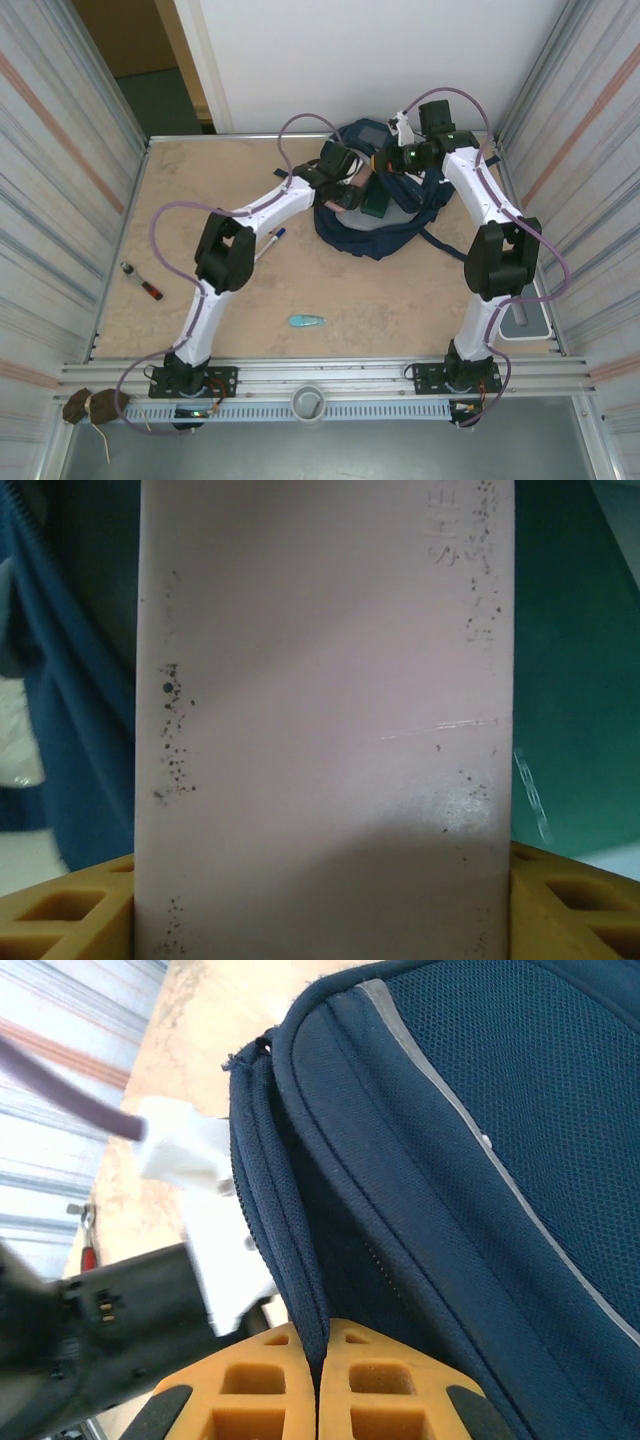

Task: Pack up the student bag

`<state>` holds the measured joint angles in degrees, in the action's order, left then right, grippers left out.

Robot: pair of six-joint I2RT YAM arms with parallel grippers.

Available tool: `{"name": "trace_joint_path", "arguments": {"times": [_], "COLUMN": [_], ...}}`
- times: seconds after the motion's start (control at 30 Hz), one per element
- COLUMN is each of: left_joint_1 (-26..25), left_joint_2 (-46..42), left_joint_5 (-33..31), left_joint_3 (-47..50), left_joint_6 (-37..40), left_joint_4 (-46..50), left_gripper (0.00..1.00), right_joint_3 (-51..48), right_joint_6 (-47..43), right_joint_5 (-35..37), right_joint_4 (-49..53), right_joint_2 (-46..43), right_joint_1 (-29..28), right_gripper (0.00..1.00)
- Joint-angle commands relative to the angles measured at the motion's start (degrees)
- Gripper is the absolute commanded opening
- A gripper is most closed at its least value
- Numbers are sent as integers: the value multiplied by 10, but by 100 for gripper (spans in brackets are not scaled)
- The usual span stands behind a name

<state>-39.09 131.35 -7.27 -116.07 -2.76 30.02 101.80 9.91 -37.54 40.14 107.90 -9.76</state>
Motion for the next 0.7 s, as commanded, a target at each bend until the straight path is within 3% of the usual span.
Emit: {"name": "trace_joint_path", "arguments": {"times": [0.0,0.17,0.4,0.53,0.67], "left_joint_1": [3,3,-5,-5,-2], "left_joint_2": [8,-70,-210,-246,-209], "left_joint_5": [-13,17,69,91,94], "left_joint_3": [-30,81,287,363,327], "left_joint_6": [-28,-29,-66,-87,-83], "left_joint_4": [-33,-62,-111,-133,-104], "left_gripper": [65,84,84,65,41], "right_joint_3": [8,-13,-29,-36,-47], "right_joint_6": [12,11,11,11,13], "right_joint_5": [-28,-24,-24,-22,-23], "right_joint_4": [-2,-12,-19,-22,-30], "right_joint_2": [-16,-24,-28,-32,-35], "right_joint_1": [-2,0,3,4,4], "right_gripper": [0,0,0,0,0]}}
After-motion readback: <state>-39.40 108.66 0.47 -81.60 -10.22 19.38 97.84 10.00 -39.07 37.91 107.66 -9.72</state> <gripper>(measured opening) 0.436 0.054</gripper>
